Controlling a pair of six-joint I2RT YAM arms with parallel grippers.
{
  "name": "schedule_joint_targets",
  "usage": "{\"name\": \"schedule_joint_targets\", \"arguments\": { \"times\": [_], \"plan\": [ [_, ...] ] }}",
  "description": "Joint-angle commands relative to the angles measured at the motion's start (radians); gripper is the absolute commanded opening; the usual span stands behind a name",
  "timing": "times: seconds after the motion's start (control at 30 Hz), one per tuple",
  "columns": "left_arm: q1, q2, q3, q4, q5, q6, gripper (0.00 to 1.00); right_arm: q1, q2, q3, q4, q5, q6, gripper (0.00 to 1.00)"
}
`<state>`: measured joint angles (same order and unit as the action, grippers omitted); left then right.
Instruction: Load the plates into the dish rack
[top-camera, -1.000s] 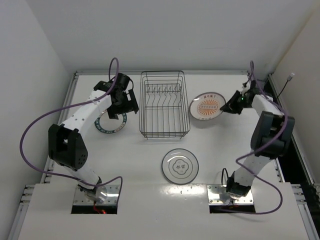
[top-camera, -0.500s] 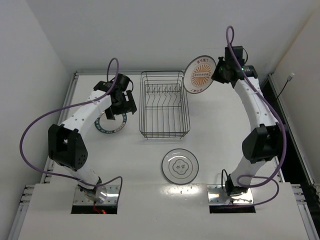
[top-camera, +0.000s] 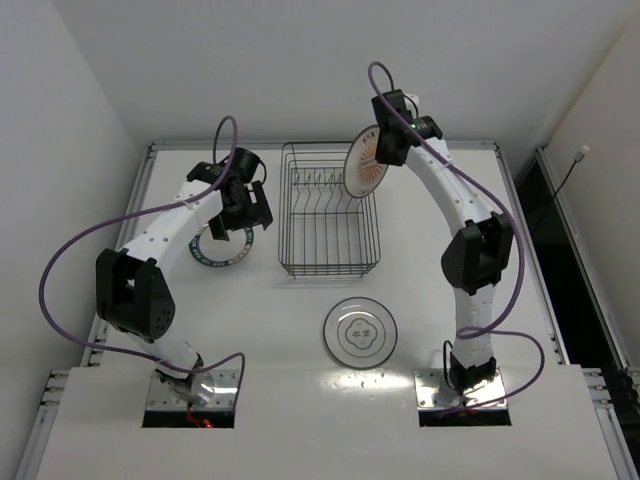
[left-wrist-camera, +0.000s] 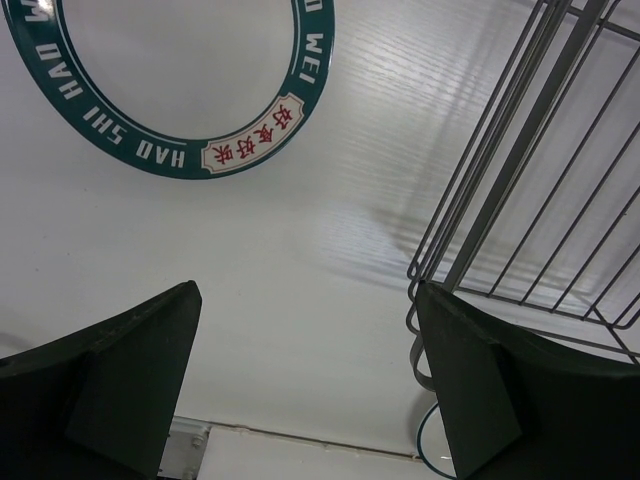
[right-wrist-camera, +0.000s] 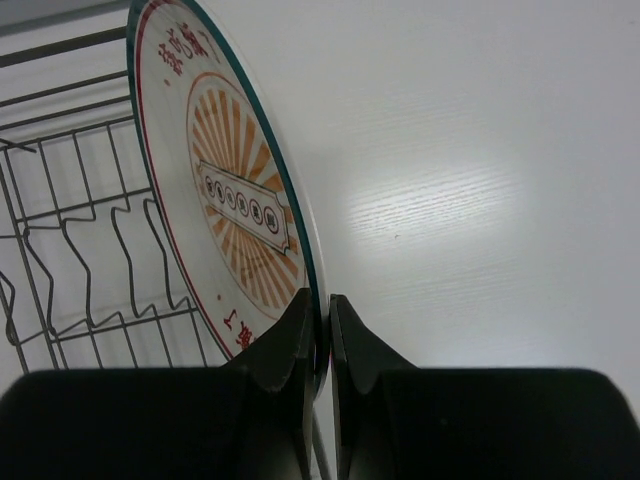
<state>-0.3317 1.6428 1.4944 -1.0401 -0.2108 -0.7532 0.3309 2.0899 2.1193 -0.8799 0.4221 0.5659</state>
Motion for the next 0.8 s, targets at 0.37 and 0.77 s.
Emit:
{"name": "schedule_joint_targets", "arguments": {
  "times": [0.37, 0.77],
  "plan": [
    [0.008, -0.046, -0.013, -0.015, -0.006, -0.011, 0.87, 0.054, -0.086, 0.062, -0.008, 0.224, -0.052, 0.0],
    [0.008, -0.046, -0.013, -0.015, -0.015, -0.011, 0.87, 0.054, -0.108, -0.015, -0.005, 0.211, -0.055, 0.0]
  ]
}}
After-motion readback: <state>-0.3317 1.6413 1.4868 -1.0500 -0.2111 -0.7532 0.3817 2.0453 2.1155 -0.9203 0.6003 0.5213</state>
